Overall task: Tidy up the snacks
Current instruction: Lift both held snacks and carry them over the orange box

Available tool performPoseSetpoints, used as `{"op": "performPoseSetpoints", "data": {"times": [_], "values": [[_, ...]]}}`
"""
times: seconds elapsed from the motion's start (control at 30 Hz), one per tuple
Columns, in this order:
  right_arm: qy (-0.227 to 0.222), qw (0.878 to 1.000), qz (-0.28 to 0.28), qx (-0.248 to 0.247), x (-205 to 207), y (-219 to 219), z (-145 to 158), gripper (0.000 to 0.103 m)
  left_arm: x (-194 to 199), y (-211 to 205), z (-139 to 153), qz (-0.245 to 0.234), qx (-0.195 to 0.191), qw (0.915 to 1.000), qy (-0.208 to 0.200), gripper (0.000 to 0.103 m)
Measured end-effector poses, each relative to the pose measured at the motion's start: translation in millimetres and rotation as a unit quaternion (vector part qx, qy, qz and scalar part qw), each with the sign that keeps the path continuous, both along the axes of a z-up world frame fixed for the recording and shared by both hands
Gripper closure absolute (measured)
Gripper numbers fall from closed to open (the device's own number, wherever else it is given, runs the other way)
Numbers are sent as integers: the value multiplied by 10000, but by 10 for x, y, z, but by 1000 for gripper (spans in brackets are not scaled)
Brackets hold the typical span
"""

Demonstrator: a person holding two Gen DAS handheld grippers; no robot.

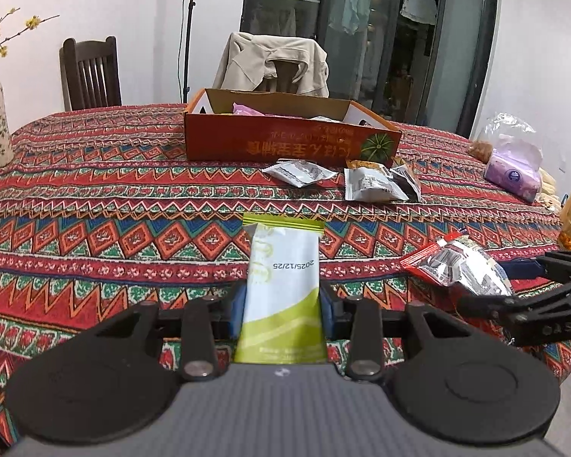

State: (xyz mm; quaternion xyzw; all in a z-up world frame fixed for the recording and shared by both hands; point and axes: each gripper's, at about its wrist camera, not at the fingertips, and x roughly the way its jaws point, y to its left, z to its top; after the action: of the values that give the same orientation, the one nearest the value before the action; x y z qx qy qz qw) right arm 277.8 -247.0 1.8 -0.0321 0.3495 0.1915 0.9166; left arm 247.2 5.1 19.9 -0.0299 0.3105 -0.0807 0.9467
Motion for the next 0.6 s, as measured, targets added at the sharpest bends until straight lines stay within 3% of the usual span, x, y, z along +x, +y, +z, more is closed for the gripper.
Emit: {"op": "performPoseSetpoints", "data": {"times": [0.07, 0.13, 0.2, 0.43, 0.6], "values": [[-69, 9999, -88, -98, 33, 46, -9, 22, -12, -5, -1, 24, -31, 10000, -18, 65], [-81, 9998, -56, -179, 66, 105, -27, 40, -29, 2, 16, 52, -40, 10000, -56, 65], [-84, 9998, -7, -157, 71, 134, -23, 46, -46, 23, 29, 90, -31, 9999, -90, 65], [-143, 9999, -50, 50, 46, 94, 32, 50, 10, 92, 73, 127, -143, 9998, -65, 65], [-297, 9992, -6, 273, 104, 51, 209, 51, 345, 240, 411, -147, -445, 9983, -357, 65]]}}
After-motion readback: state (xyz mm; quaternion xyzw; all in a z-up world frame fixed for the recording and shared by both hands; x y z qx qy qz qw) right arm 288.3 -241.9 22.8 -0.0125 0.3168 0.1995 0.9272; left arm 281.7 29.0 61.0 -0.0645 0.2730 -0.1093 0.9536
